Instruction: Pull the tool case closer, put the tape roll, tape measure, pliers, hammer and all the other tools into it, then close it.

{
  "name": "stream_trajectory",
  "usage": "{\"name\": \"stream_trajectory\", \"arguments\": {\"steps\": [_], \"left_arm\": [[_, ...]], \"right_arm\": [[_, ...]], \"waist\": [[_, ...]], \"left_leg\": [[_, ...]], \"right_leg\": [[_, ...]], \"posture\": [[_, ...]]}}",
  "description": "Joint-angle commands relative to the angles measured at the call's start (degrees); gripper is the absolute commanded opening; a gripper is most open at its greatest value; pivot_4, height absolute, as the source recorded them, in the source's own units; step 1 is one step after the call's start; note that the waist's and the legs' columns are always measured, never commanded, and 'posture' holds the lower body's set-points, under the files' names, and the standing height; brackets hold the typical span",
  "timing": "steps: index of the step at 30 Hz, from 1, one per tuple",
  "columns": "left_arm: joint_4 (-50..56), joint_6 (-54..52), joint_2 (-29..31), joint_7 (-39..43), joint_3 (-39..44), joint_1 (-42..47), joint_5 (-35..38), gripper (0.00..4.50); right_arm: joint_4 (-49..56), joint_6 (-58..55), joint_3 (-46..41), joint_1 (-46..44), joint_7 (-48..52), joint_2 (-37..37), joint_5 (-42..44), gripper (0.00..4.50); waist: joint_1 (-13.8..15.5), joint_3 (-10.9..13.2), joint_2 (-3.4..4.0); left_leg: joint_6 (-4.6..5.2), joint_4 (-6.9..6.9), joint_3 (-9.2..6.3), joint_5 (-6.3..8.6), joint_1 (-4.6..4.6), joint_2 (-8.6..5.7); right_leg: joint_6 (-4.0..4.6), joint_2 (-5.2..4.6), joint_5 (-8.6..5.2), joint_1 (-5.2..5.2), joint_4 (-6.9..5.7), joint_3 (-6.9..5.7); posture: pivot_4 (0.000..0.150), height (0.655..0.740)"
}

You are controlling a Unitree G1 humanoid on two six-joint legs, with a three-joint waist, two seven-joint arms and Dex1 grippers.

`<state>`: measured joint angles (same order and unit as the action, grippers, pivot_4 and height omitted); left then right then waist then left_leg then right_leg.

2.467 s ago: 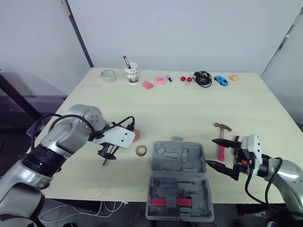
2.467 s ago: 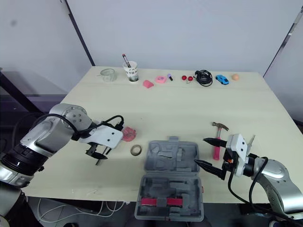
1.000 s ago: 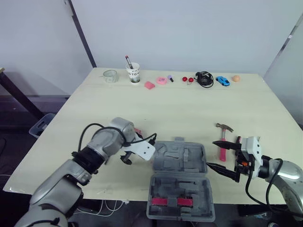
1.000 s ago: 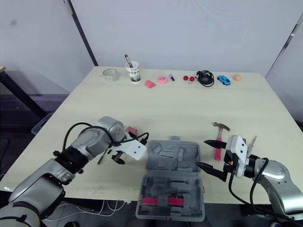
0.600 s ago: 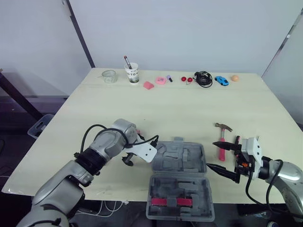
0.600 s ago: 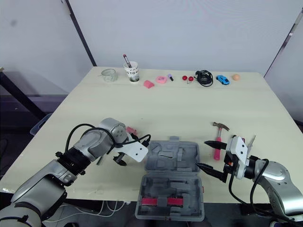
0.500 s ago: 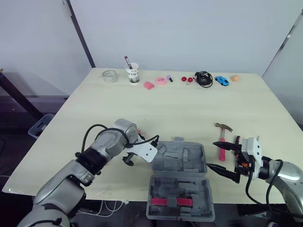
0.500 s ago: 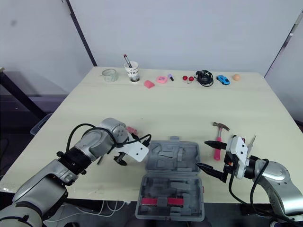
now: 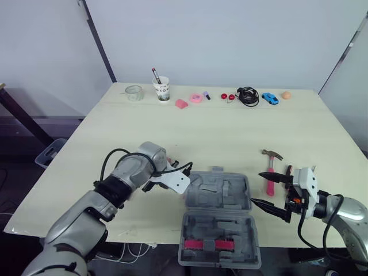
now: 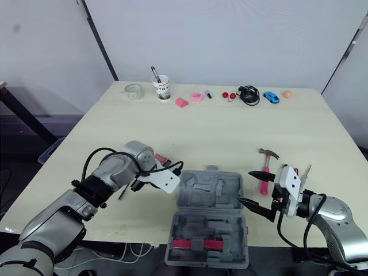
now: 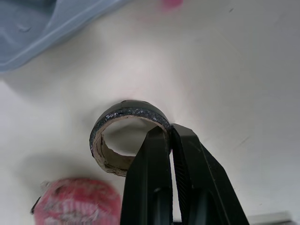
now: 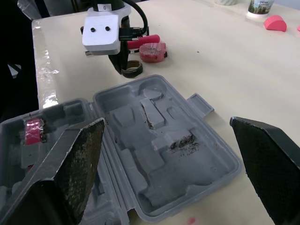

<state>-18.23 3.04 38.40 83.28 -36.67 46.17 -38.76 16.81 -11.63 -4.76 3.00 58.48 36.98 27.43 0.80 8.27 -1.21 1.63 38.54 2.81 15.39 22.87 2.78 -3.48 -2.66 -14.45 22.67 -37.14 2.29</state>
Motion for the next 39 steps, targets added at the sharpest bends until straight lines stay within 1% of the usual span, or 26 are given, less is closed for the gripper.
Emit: {"name": "stream_trajectory", "arguments": {"steps": [1,8,11,14,18,20,23,31,36,39], "left_arm": [[1.9,-0.2,0.1,1.0,0.3,1.0,-0.1,0.1],[6.2,-2.8,0.8,5.6,1.4,1.7,1.4,0.1],[9.2,-5.2,0.5,8.3,2.6,2.9,3.5,0.1],[11.5,-7.8,0.2,9.2,2.2,4.3,5.2,0.1],[14.1,-12.3,-1.2,9.2,0.4,6.7,9.5,0.1],[14.5,-15.1,-3.0,9.2,-0.7,8.0,12.4,0.1],[13.5,-18.1,-4.9,9.2,-1.9,9.1,15.2,0.1],[9.4,-23.7,-7.8,9.2,-3.4,9.8,18.1,0.1],[2.9,-22.0,-9.1,9.1,-3.6,11.8,18.7,0.1],[-3.1,-19.4,-10.4,8.7,-3.9,13.6,18.9,0.1]], "right_arm": [[0.5,1.6,-0.8,-0.3,0.6,0.0,0.6,4.5],[0.7,1.7,-0.5,-1.2,3.4,0.3,2.3,4.5],[1.0,1.4,-0.9,-1.1,4.6,0.6,3.2,4.5],[0.8,1.4,-1.5,-0.8,4.9,0.9,3.3,4.5],[0.7,1.3,-2.1,-0.3,4.7,1.1,3.2,4.5],[0.9,1.3,-2.3,0.2,4.6,1.2,3.2,4.5],[1.1,1.2,-2.6,0.5,4.4,1.3,3.2,4.5],[1.3,1.2,-2.7,1.1,3.6,1.4,3.0,4.5],[1.4,1.2,-2.1,1.1,3.2,1.2,2.9,4.5],[1.2,1.3,-2.0,1.1,3.2,1.2,2.8,4.5]], "waist": [[0.0,0.0,0.0],[0.0,0.0,-0.01],[0.0,0.0,-0.01],[0.0,0.0,-0.02],[0.0,0.0,-0.02],[0.0,0.0,-0.02],[-0.1,0.0,-0.02],[-0.1,0.0,-0.02],[-0.1,0.0,-0.03],[-0.1,0.0,-0.03]], "left_leg": [[0.0,0.0,0.0,0.0,0.0,0.0],[0.0,0.0,0.0,0.0,0.0,0.0],[0.0,0.0,0.0,0.0,0.01,0.0],[0.0,0.0,-0.01,0.0,0.02,0.0],[0.0,0.0,-0.01,0.0,0.01,0.0],[0.0,0.01,-0.01,0.0,0.01,0.0],[0.0,0.01,-0.03,0.0,0.0,-0.01],[0.0,0.02,-0.04,0.0,-0.01,-0.02],[0.0,0.03,-0.04,0.0,0.0,-0.02],[0.0,0.03,-0.04,0.0,0.0,-0.03]], "right_leg": [[0.0,0.0,0.0,0.0,0.0,0.0],[0.0,0.0,0.0,0.0,0.0,0.01],[0.0,0.0,0.0,0.01,0.0,0.0],[0.0,0.0,0.0,0.0,0.0,0.0],[0.0,0.0,0.0,0.0,0.0,0.01],[-0.01,0.0,0.0,0.0,0.0,0.01],[-0.01,0.01,-0.01,0.0,-0.03,0.02],[-0.01,0.03,-0.01,0.01,-0.04,0.03],[-0.01,0.03,-0.01,0.01,-0.05,0.02],[-0.02,0.03,-0.01,0.02,-0.04,0.03]], "posture": [[0.15,0.74],[0.15,0.74],[0.15,0.74],[0.15,0.74],[0.15,0.74],[0.15,0.74],[0.15,0.74],[0.15,0.74],[0.15,0.74],[0.15,0.74]]}}
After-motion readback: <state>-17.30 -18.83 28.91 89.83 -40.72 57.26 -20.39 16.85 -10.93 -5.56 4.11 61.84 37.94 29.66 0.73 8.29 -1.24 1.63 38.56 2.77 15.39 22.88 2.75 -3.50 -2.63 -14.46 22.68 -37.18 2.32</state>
